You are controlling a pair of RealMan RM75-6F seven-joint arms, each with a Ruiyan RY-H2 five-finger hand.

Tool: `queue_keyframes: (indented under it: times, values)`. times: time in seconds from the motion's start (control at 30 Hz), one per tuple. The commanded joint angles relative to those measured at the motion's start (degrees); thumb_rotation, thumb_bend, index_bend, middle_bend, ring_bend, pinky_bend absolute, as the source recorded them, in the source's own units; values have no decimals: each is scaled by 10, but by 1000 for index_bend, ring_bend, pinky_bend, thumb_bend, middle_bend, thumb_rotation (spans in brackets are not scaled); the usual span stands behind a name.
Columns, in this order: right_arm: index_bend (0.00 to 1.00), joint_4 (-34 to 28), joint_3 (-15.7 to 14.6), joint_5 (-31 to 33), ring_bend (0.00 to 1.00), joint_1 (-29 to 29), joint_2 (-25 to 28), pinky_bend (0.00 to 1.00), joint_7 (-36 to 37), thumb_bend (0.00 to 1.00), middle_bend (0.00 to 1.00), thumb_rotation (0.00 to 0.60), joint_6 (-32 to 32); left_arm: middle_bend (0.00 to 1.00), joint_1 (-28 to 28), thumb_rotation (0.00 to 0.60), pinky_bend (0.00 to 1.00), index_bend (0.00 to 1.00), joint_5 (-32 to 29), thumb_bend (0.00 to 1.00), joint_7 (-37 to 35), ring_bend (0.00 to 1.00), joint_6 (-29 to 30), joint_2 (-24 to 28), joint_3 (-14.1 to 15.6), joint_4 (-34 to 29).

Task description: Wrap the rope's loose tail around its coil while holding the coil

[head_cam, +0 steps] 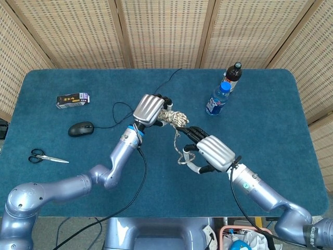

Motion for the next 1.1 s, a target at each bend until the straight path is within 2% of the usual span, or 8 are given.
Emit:
queue_keyframes:
  times: [0.03, 0.23, 0.4, 0.73, 0.83, 1.1]
  values:
    - [715, 2, 0, 2, 0, -1, -3, 0, -2, 444, 0, 600, 5, 557, 0, 600, 573, 678, 4, 435, 3, 466, 2, 0, 2, 2]
    - [715, 3, 8, -18, 0, -12, -12, 0, -26, 445, 0, 600, 55, 562, 0, 600, 590, 681, 4, 440, 10, 475, 8, -7, 1, 17]
    - [715, 18, 18, -4, 0, -19, -33, 0, -65, 444, 0, 600, 87, 566, 0, 600, 591, 687, 1, 442, 26, 479, 13, -13, 1, 32]
    - [715, 3, 25, -8, 0, -11, -19, 0, -46, 444, 0, 600, 82, 567, -2, 600, 591, 688, 24, 441, 33, 479, 14, -27, 16, 58]
    - [715, -23, 59, 37, 0, 11, -5, 0, -35, 444, 0, 600, 57, 567, -12, 600, 592, 687, 28, 441, 48, 479, 7, -50, 24, 78]
    - [715, -56, 117, 150, 0, 53, 22, 0, -44, 444, 0, 600, 10, 571, -19, 600, 591, 691, 63, 442, 52, 481, 16, -81, 42, 108]
